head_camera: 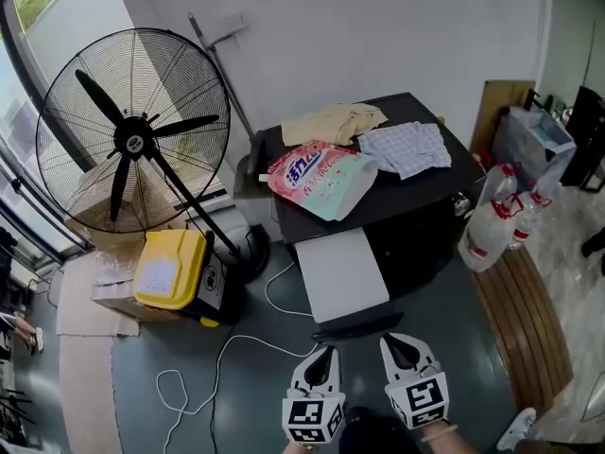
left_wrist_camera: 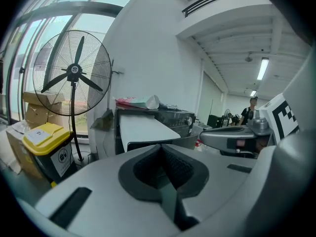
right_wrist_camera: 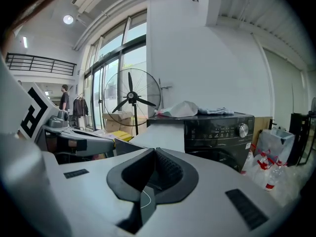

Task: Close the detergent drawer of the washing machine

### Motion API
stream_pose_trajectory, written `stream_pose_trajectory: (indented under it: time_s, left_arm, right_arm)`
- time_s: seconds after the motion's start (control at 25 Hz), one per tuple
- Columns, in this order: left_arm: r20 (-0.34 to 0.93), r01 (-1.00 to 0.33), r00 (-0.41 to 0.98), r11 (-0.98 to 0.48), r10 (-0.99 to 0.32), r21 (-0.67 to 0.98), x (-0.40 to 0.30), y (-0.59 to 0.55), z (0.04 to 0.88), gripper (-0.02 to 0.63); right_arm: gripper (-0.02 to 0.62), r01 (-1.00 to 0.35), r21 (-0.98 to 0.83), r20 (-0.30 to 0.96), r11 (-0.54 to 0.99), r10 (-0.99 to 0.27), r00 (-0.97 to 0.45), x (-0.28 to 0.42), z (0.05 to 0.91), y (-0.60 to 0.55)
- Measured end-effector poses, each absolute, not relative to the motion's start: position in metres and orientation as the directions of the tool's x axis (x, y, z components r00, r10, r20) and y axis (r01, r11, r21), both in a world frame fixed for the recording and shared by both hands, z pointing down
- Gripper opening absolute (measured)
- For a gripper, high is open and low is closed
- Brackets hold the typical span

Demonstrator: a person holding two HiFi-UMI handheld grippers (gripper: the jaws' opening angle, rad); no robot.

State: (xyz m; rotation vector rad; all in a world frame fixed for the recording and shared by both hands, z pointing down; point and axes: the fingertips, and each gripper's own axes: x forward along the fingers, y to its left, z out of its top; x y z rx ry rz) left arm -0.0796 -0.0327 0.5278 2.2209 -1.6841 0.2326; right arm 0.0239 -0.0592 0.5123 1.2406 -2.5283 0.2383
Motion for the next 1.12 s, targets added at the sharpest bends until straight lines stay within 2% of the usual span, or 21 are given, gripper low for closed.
stream_pose_trajectory:
  time_s: [0.52,1.12]
  left_arm:
    - [0.342,-0.960,0.267,-0.218,-0.901,0.176,-0.090,-0.055,0.559,0.017]
    - [0.342,-0.952,0.297,-0.248,-0.892,0.179,-0.086,-0.057,0.561,0.016]
  right_arm:
    - [0.027,-0.833,-0.017,0.389,0.553,-0.764,-0.515,0.029,0.551,-0.083]
    - [0.026,-0.852,-0.017,0.391,0.523,-0.781,-0.487,0.029,0.554,-0.090]
